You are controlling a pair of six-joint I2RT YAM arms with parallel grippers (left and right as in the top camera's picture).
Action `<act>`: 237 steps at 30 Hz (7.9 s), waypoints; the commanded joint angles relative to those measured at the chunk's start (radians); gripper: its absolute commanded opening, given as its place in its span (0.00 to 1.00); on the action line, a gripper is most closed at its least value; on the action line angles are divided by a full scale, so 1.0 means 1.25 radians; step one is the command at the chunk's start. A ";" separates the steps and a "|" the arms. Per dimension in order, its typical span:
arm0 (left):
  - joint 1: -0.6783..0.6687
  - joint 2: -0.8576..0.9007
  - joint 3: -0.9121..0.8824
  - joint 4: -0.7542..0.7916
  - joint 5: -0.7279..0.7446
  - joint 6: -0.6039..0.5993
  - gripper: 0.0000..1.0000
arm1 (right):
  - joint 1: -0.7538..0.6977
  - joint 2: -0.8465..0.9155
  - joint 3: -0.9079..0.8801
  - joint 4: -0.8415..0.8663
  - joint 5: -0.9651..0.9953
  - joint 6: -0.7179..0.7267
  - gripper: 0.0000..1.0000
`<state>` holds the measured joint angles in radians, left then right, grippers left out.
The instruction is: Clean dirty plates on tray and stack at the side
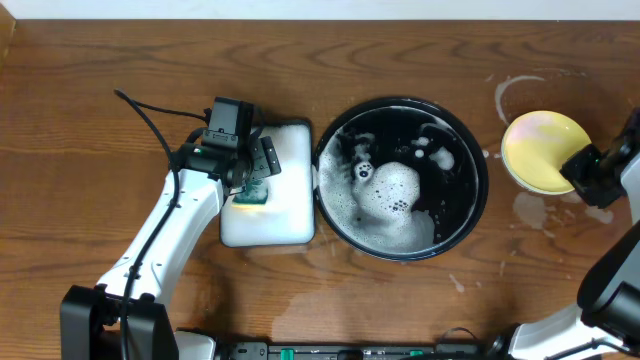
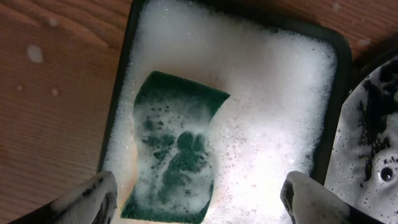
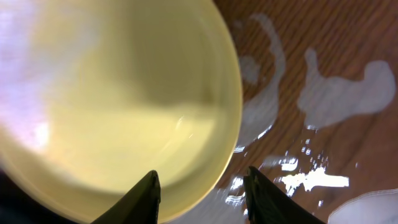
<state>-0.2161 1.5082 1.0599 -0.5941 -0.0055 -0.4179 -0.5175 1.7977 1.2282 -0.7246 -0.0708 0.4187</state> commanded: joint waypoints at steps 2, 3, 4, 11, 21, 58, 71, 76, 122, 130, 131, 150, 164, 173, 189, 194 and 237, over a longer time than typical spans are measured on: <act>0.003 0.002 0.002 -0.001 -0.004 0.002 0.87 | 0.003 -0.174 0.025 -0.046 -0.075 -0.017 0.57; 0.003 0.002 0.002 -0.001 -0.004 0.002 0.87 | 0.005 -0.204 0.025 -0.060 -0.090 -0.016 0.73; 0.003 0.002 0.002 -0.001 -0.004 0.002 0.87 | 0.008 -0.242 0.025 -0.077 -0.107 -0.016 0.92; 0.003 0.002 0.002 -0.001 -0.004 0.002 0.87 | 0.069 -0.448 0.025 -0.229 -0.196 -0.058 0.98; 0.003 0.002 0.002 -0.001 -0.004 0.002 0.87 | 0.244 -0.646 -0.081 -0.356 -0.194 -0.102 0.99; 0.003 0.002 0.002 -0.001 -0.004 0.002 0.87 | 0.364 -0.930 -0.511 0.005 -0.308 -0.145 0.99; 0.003 0.002 0.002 -0.001 -0.004 0.002 0.87 | 0.413 -1.339 -0.954 0.557 -0.374 -0.120 0.99; 0.003 0.002 0.002 -0.001 -0.004 0.002 0.87 | 0.451 -1.406 -0.978 0.549 -0.286 -0.121 0.99; 0.003 0.002 0.002 0.000 -0.004 0.002 0.87 | 0.447 -1.434 -0.978 0.544 -0.264 -0.341 0.99; 0.003 0.002 0.002 -0.021 -0.009 0.005 0.88 | 0.447 -1.434 -0.978 0.544 -0.264 -0.341 0.99; 0.003 0.002 0.002 -0.035 -0.008 0.005 0.88 | 0.447 -1.434 -0.978 0.544 -0.264 -0.341 0.99; 0.004 -0.158 -0.069 0.091 -0.004 0.266 0.88 | 0.447 -1.434 -0.978 0.544 -0.264 -0.341 0.99; 0.142 -0.481 -0.317 0.201 0.060 0.335 0.87 | 0.447 -1.434 -0.978 0.544 -0.264 -0.341 0.99; 0.144 -0.752 -0.541 0.376 0.059 0.340 0.87 | 0.447 -1.434 -0.978 0.544 -0.264 -0.341 0.99; 0.144 -1.126 -0.761 0.503 0.058 0.340 0.87 | 0.447 -1.434 -0.978 0.544 -0.264 -0.341 0.99; 0.145 -1.187 -0.813 0.556 0.058 0.340 0.88 | 0.447 -1.434 -0.978 0.544 -0.264 -0.341 0.99; 0.230 -1.203 -0.845 0.422 0.059 0.334 0.87 | 0.447 -1.434 -0.978 0.544 -0.264 -0.341 0.99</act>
<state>0.0658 0.0101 0.0116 -0.0200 0.0578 -0.0025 0.0368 0.0120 0.0071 -0.0402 -0.4076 0.0059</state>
